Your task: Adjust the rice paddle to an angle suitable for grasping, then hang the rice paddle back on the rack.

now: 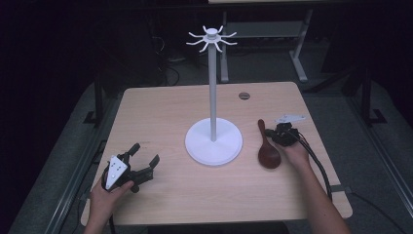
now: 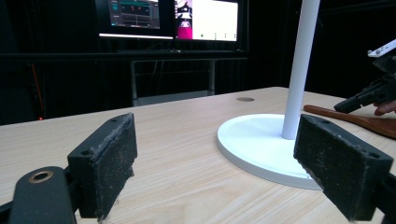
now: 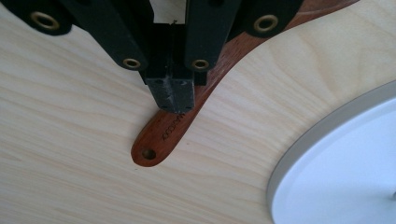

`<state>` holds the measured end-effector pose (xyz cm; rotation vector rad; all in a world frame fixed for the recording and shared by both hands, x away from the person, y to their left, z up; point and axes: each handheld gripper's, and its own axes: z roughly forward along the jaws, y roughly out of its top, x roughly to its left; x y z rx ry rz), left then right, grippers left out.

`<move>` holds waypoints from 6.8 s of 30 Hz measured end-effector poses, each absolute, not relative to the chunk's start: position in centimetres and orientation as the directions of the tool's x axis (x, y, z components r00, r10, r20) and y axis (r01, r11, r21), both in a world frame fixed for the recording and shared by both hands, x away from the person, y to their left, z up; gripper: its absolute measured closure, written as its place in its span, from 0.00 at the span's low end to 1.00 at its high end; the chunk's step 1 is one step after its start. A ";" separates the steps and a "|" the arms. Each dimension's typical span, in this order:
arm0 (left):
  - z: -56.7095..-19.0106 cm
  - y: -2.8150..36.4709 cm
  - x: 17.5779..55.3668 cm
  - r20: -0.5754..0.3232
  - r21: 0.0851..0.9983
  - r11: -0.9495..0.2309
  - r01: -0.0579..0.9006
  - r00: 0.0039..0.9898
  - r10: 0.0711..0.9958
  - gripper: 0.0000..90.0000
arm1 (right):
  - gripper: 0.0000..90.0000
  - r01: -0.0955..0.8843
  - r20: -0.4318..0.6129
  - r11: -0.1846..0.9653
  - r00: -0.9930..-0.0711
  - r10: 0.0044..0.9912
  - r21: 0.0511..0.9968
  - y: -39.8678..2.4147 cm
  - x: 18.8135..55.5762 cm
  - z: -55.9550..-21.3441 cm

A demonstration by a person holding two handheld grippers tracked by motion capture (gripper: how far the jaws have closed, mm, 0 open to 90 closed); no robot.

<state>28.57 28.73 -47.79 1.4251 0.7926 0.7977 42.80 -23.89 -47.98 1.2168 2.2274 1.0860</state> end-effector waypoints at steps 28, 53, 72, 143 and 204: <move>-47.8 28.7 28.6 0.006 1.000 -0.007 0.000 0.524 0.852 0.14 | 1.00 0.531 0.047 0.380 -0.625 0.779 0.758 -22.5 41.9 -46.3; -47.8 28.7 28.5 0.011 1.000 -0.011 -0.002 0.524 0.852 0.14 | 1.00 0.625 0.123 0.463 -0.668 0.734 0.629 -17.5 36.8 -44.8; -47.8 28.8 28.5 0.011 1.000 -0.013 0.000 0.525 0.851 0.14 | 1.00 0.639 0.109 0.489 -0.666 0.738 0.593 -18.4 36.8 -45.3; -47.8 28.7 28.5 0.014 1.000 -0.014 -0.004 0.529 0.849 0.14 | 0.80 0.734 0.054 0.587 -0.639 0.768 0.341 -20.7 46.0 -41.9; -47.8 28.7 28.5 0.013 1.000 -0.014 -0.002 0.528 0.849 0.14 | 0.87 0.752 0.131 0.421 -0.550 0.825 0.507 -22.9 44.6 -40.7</move>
